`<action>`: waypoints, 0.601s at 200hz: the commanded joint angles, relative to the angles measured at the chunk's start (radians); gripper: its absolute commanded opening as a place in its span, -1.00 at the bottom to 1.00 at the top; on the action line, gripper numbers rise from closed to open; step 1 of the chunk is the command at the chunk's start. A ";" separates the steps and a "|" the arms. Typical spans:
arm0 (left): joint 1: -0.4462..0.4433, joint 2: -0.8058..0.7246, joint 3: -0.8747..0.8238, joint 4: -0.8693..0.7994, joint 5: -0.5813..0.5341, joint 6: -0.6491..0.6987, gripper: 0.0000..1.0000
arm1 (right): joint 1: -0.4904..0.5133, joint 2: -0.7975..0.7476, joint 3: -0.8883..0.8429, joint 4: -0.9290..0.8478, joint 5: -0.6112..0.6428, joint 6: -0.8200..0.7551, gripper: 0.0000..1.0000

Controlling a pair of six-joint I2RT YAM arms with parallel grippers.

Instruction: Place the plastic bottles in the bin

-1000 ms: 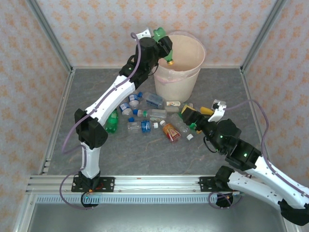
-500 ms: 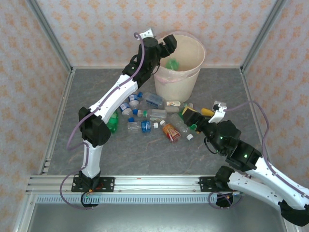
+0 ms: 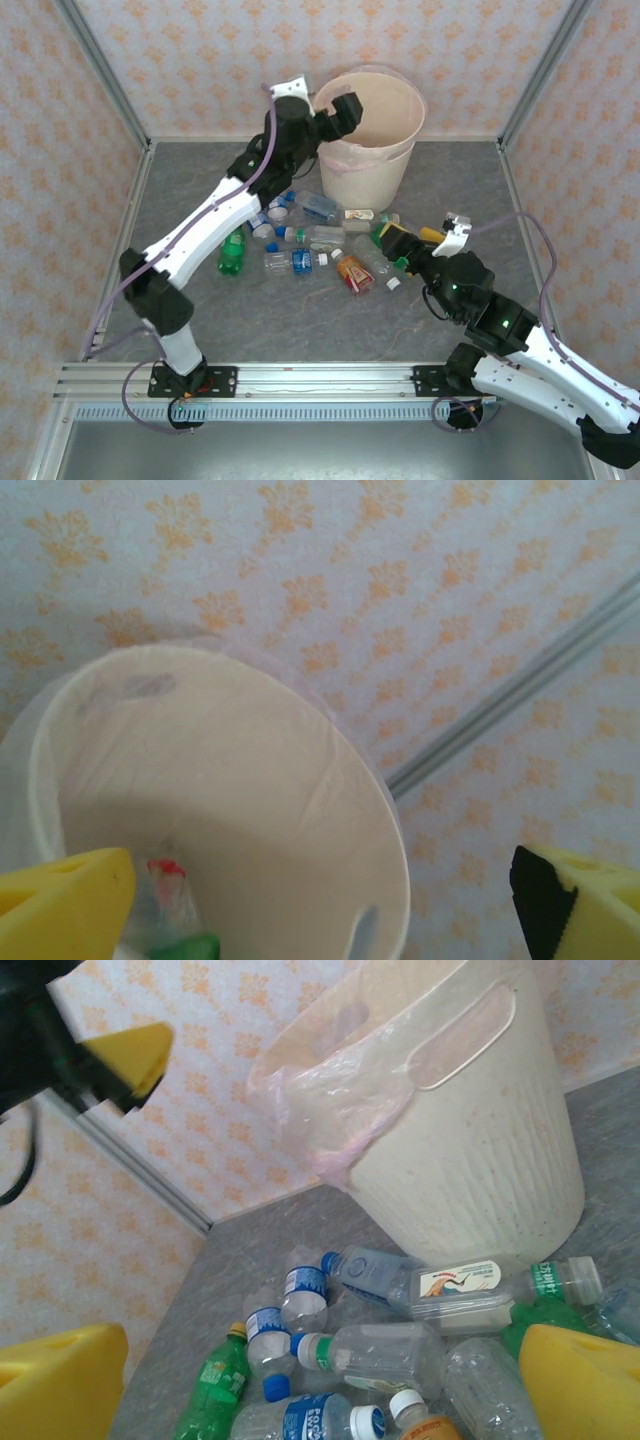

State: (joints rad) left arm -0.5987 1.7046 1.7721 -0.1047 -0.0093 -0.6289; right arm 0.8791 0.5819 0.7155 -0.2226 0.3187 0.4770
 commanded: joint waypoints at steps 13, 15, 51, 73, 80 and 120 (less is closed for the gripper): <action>-0.032 -0.191 -0.266 0.108 0.031 0.029 0.98 | 0.006 -0.007 -0.009 -0.035 0.127 0.010 0.99; -0.034 -0.202 -0.282 0.110 0.030 0.031 0.98 | 0.006 -0.007 -0.008 -0.039 0.134 0.011 0.99; -0.062 -0.406 -0.547 0.137 0.012 0.070 0.98 | 0.005 0.005 -0.003 -0.086 0.224 0.007 0.99; -0.064 -0.524 -0.714 0.163 0.041 0.049 0.98 | -0.014 0.043 0.008 -0.123 0.259 0.015 0.99; -0.067 -0.561 -0.771 0.182 0.044 0.049 0.98 | -0.029 0.059 0.013 -0.130 0.251 0.009 0.99; -0.070 -0.722 -0.979 0.204 0.052 0.002 0.98 | -0.192 0.180 0.031 -0.130 0.105 -0.024 0.99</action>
State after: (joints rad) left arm -0.6613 1.0531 0.8639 0.0429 0.0223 -0.6056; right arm 0.7650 0.7006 0.7128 -0.3168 0.4854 0.4706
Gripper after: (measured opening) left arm 0.990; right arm 0.997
